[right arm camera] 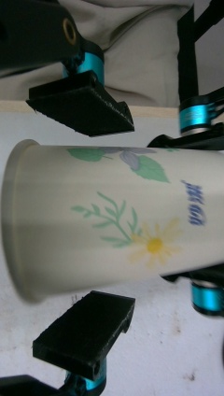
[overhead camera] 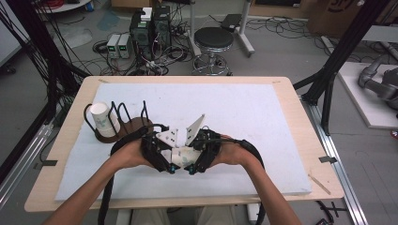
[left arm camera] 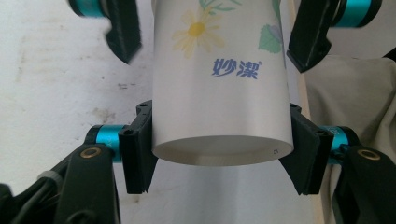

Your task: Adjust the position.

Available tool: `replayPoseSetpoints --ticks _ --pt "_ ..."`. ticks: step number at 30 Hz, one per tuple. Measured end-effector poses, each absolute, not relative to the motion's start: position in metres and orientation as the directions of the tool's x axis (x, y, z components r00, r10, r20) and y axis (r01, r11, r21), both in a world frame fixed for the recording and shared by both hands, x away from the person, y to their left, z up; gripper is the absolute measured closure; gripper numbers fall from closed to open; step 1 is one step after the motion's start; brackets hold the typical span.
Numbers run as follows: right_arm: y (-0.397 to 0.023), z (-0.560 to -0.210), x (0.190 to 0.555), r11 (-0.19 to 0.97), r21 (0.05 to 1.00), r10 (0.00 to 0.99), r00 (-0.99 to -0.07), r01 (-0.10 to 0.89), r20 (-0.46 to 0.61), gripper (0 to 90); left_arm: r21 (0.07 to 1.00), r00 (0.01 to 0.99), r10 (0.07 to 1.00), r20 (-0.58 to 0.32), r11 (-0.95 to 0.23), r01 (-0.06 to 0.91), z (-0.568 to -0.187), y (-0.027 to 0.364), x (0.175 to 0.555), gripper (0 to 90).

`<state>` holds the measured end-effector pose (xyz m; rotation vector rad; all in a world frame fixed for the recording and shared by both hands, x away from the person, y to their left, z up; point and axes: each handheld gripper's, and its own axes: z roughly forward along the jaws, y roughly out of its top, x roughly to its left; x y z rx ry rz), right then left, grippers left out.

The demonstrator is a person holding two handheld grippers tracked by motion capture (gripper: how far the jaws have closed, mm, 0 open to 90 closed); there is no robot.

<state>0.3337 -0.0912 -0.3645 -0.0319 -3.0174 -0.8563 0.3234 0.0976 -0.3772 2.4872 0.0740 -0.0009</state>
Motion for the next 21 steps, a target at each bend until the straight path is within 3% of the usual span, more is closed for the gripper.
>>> replayPoseSetpoints --ticks 12,15,21 --pt "-0.098 -0.353 0.337 0.815 0.579 0.029 -1.000 0.030 0.012 14.8 0.598 0.998 0.056 -0.030 -0.799 0.063 -0.384 0.098 0.322 36.0" --pt "-0.101 -0.352 0.337 0.809 0.587 0.034 -0.999 0.033 0.010 14.8 0.624 0.998 0.058 -0.026 -0.779 0.061 -0.385 0.101 0.323 36.0" --pt "-0.120 -0.343 0.337 0.705 0.707 0.063 -0.998 0.054 0.013 14.8 0.714 0.996 0.084 -0.035 -0.696 0.084 -0.389 0.115 0.323 36.1"
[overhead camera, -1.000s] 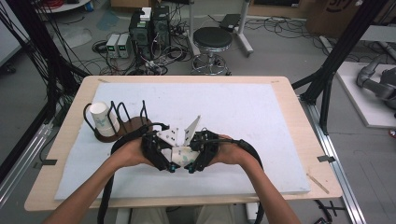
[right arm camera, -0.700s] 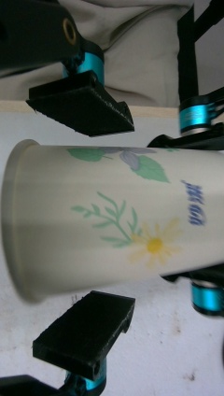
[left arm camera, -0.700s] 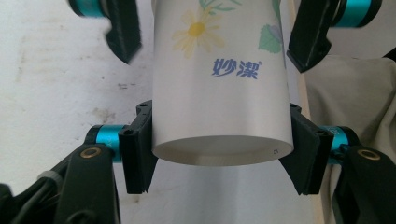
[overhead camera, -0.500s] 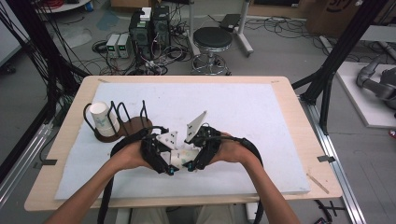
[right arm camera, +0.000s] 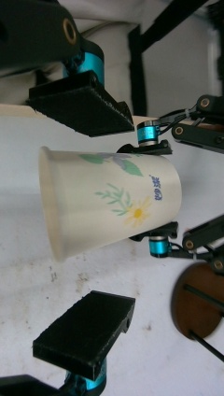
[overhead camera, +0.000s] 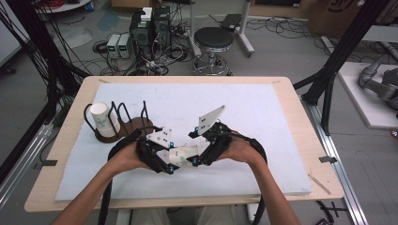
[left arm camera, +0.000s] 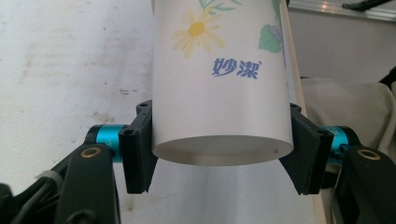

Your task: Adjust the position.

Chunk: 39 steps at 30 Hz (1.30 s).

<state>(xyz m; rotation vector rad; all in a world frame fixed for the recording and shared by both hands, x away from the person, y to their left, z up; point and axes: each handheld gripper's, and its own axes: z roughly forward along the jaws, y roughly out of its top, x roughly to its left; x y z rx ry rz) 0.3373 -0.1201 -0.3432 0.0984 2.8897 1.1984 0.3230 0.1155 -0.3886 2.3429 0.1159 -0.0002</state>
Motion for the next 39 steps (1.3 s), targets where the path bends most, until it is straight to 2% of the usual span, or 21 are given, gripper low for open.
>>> replayPoseSetpoints --ticks 5,6,9,12,17,21,39 --pt "-0.133 -0.341 0.337 0.634 0.770 0.084 -0.996 0.074 0.027 14.8 0.780 0.993 0.113 -0.033 -0.618 0.096 -0.390 0.129 0.322 36.1" --pt "-0.137 -0.342 0.336 0.603 0.794 0.095 -0.995 0.083 0.032 14.8 0.818 0.991 0.125 -0.051 -0.564 0.114 -0.391 0.136 0.322 36.0" --pt "-0.142 -0.345 0.336 0.570 0.816 0.102 -0.994 0.099 0.050 14.9 0.849 0.990 0.129 -0.052 -0.516 0.112 -0.392 0.142 0.322 36.0" --pt "-0.149 -0.351 0.335 0.499 0.859 0.116 -0.991 0.115 0.064 14.9 0.907 0.987 0.140 -0.080 -0.400 0.130 -0.395 0.152 0.321 36.0" --pt "-0.153 -0.360 0.332 0.440 0.889 0.138 -0.987 0.130 0.075 15.1 0.939 0.985 0.139 -0.105 -0.313 0.144 -0.399 0.160 0.321 36.0" --pt "-0.156 -0.373 0.331 0.408 0.900 0.147 -0.984 0.156 0.104 15.4 0.946 0.983 0.148 -0.105 -0.289 0.144 -0.400 0.163 0.320 36.0" --pt "-0.152 -0.389 0.330 0.346 0.921 0.130 -0.981 0.180 0.143 15.7 0.981 0.983 0.134 -0.125 -0.133 0.143 -0.411 0.171 0.320 36.0"
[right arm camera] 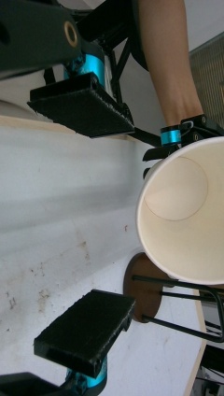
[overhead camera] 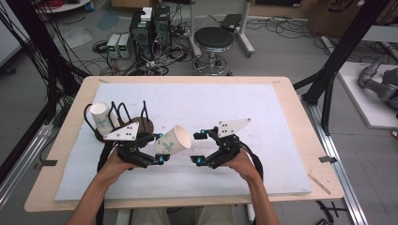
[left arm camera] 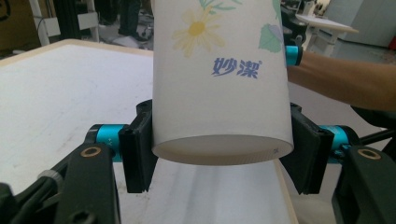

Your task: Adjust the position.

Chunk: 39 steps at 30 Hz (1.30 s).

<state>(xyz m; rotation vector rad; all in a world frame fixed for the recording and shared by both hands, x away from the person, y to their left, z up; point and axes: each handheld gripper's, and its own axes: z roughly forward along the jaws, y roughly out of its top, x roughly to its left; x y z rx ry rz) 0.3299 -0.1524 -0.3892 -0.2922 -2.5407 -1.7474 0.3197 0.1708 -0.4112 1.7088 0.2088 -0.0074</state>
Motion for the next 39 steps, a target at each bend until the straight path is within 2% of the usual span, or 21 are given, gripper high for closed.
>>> replayPoseSetpoints --ticks 11,30,39 --pt "-0.141 -0.390 0.331 0.313 0.934 0.102 -0.984 0.171 0.146 15.7 0.987 0.987 0.119 -0.111 -0.101 0.123 -0.414 0.157 0.319 36.1" --pt "-0.128 -0.387 0.332 0.266 0.948 0.051 -0.985 0.174 0.166 17.0 0.986 0.991 0.082 -0.101 -0.121 0.111 -0.415 0.143 0.317 36.0" --pt "-0.128 -0.387 0.333 0.240 0.958 0.035 -0.987 0.159 0.155 28.6 0.985 0.992 0.080 -0.095 -0.136 0.105 -0.415 0.142 0.318 36.3"
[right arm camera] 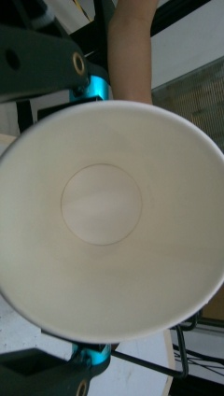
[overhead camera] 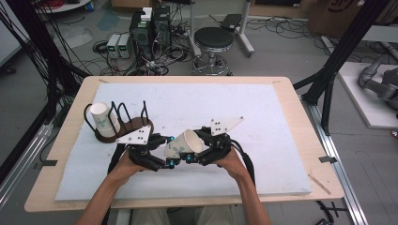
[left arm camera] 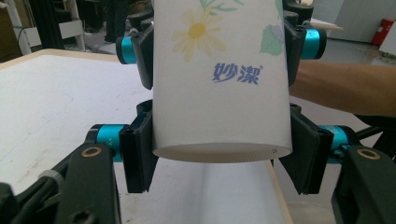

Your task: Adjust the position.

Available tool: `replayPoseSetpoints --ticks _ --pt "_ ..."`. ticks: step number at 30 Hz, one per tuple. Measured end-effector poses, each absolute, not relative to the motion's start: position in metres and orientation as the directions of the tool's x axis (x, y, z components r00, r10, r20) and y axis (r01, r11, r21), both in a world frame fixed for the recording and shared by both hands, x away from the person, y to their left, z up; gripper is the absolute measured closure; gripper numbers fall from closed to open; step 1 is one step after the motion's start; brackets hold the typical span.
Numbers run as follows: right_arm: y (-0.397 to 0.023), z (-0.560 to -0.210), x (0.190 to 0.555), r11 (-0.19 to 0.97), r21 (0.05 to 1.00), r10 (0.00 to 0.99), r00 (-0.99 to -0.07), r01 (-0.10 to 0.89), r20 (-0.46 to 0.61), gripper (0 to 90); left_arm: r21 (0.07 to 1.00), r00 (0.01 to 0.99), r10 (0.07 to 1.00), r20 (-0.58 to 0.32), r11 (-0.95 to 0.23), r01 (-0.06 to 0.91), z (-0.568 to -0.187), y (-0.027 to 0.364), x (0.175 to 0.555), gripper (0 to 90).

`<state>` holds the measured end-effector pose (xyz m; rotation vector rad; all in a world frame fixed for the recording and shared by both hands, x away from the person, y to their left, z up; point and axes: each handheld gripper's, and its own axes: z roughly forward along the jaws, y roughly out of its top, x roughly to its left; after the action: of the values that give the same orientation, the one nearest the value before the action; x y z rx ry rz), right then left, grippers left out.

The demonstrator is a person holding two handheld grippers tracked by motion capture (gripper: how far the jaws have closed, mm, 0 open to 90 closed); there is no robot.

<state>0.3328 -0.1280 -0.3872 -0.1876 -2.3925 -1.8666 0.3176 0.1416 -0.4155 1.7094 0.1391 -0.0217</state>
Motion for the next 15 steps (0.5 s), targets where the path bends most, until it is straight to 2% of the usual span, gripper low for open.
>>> replayPoseSetpoints --ticks 11,12,13,14,15 --pt "-0.1281 -0.3864 0.3311 0.239 0.959 0.033 -0.988 0.152 0.148 31.2 0.985 0.993 0.080 -0.092 -0.138 0.103 -0.4150 0.1415 0.3165 35.8" --pt "-0.1282 -0.3861 0.3306 0.238 0.959 0.032 -0.989 0.150 0.147 31.2 0.985 0.991 0.086 -0.101 -0.134 0.112 -0.4149 0.1417 0.3164 29.3" --pt "-0.1283 -0.3859 0.3303 0.235 0.960 0.029 -0.989 0.149 0.146 31.2 0.983 0.988 0.103 -0.116 -0.132 0.129 -0.4147 0.1413 0.3165 18.1" --pt "-0.1286 -0.3857 0.3302 0.234 0.961 0.029 -0.989 0.149 0.146 31.2 0.977 0.979 0.141 -0.144 -0.140 0.164 -0.4155 0.1409 0.3178 10.5" --pt "-0.1286 -0.3857 0.3302 0.234 0.961 0.029 -0.989 0.149 0.146 31.2 0.977 0.979 0.141 -0.144 -0.140 0.164 -0.4155 0.1409 0.3178 7.4"
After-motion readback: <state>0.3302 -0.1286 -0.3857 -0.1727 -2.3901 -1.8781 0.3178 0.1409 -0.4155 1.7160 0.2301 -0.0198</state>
